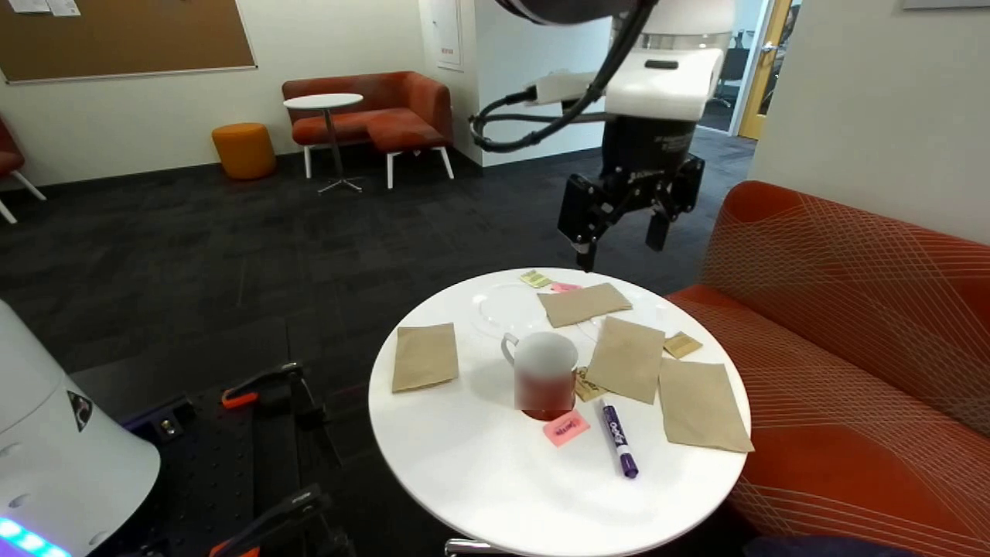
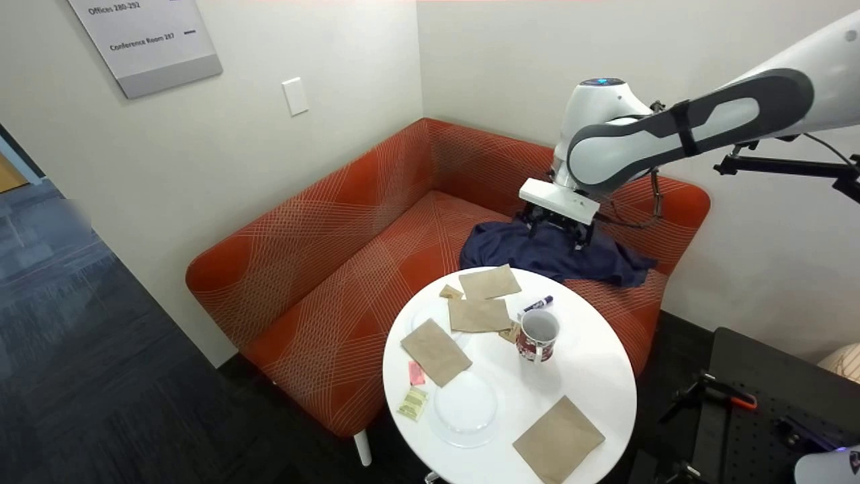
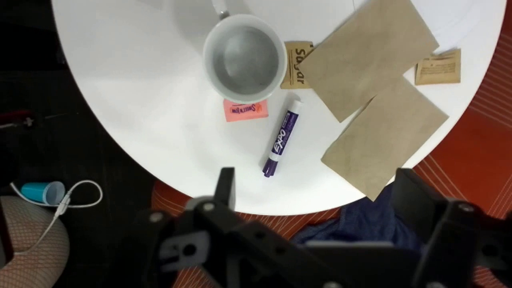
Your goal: Take the marker out of the cup and put it on the table
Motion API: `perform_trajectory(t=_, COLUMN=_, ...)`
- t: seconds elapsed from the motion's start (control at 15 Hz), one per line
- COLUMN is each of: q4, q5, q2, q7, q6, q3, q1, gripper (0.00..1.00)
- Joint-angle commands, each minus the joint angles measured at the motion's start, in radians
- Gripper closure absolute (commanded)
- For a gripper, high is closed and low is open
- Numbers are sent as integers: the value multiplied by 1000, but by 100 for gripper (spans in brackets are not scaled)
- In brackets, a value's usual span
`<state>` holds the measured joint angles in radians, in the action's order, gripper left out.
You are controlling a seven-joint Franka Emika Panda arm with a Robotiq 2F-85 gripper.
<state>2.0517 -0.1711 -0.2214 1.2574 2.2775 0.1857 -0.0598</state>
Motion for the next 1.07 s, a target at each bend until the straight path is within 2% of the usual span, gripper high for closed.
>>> perform_trajectory(t=0.0, q4=92, q5=-24, q2=151, q7=-163, q6=-93, q3=-32, q1=-20, gripper=0)
perform_trajectory(t=0.27, q4=92, q5=-72, q2=209, q7=-354, q6=-226, q3=-53, q1=-19, gripper=0)
perform_trajectory(t=0.53, q4=73, q5=-94, q2=214, q7=-461, q6=-316, q3=-66, q1=-15, gripper=0)
perform_trajectory(t=0.6, q4=67, q5=-73, q2=195, q7=-410, q6=-279, q3=-64, q1=-17, gripper=0)
perform_trajectory(t=1.0, q4=67, q5=-72, q2=191, q7=-413, q6=-282, q3=-66, q1=-18, gripper=0)
